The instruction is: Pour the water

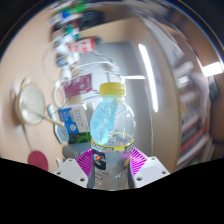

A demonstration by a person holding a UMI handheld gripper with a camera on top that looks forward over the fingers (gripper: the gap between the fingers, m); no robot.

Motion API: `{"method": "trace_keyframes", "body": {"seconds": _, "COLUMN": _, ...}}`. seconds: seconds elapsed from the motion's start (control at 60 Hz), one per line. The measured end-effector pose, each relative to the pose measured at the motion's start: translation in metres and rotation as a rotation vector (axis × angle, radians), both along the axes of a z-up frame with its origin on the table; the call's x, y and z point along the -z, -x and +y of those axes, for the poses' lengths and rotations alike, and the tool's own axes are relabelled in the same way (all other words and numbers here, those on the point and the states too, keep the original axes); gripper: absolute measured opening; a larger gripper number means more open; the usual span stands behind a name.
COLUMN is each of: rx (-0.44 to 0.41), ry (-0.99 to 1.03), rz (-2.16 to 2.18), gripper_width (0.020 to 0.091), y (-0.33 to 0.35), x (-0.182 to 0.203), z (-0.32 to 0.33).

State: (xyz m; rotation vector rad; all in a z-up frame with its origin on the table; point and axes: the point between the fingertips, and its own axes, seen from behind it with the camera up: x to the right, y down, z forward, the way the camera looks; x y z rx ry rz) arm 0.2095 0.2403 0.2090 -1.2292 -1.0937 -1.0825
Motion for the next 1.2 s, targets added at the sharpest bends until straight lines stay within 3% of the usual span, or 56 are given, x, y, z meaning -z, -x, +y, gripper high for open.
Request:
{"method": "trace_keyframes", "body": {"seconds": 0.083, "rx": 0.031, "ry": 0.022, "rz": 0.496, "gripper_width": 0.0466, "y": -0.025, "x": 0.011, "z": -0.003}}
{"method": "trace_keyframes", "body": {"seconds": 0.1, "rx": 0.024, "ry": 0.066, "rz": 0.585, "gripper_width": 0.0430, "y": -0.029, "x": 0.008, "z": -0.004}}
{"method": "trace_keyframes", "body": {"seconds": 0.117, "rx": 0.016, "ry": 0.092, "rz": 0.688, "gripper_width": 0.0465, "y": -0.028, "x": 0.016, "z": -0.005}}
{"method": "trace_keyframes", "body": {"seconds": 0.25, "rx": -0.033, "ry": 0.287, "rz": 1.262, "gripper_width": 0.0463, "y": -0.019, "x": 0.053, "z": -0.009}}
{"method": "trace_keyframes", "body": {"seconds": 0.267, "rx": -0.047, "ry": 0.249, "rz": 1.322, "gripper_width": 0.0464, "y": -0.012, "x": 0.075, "z": -0.008}}
{"method": "trace_keyframes", "body": {"seconds": 0.367, "rx": -0.006, "ry": 0.299, "rz": 1.337, "gripper_width": 0.0464, "y": -0.032, "x": 0.086, "z": 0.000}}
{"method": "trace_keyframes", "body": {"seconds": 0.417, "rx": -0.023, "ry": 0.289, "rz": 1.333, "gripper_width": 0.0465, "y": -0.027, "x": 0.105, "z": 0.001}}
{"method": "trace_keyframes", "body": {"seconds": 0.667, "rx": -0.081, "ry": 0.345, "rz": 1.439, "gripper_width": 0.0492, "y": -0.011, "x": 0.127, "z": -0.004}}
{"method": "trace_keyframes", "body": {"seconds": 0.967, "rx": -0.109, "ry": 0.247, "rz": 1.364, "gripper_width": 0.0518, "y": -0.019, "x": 0.124, "z": -0.005}}
{"method": "trace_keyframes", "body": {"seconds": 1.1, "rx": -0.089, "ry": 0.265, "rz": 1.357, "gripper_width": 0.0597, "y": -0.019, "x": 0.126, "z": -0.006}}
{"method": "trace_keyframes", "body": {"seconds": 1.2, "rx": 0.019, "ry": 0.411, "rz": 1.311, "gripper_width": 0.0852, "y": -0.019, "x": 0.157, "z": -0.014}}
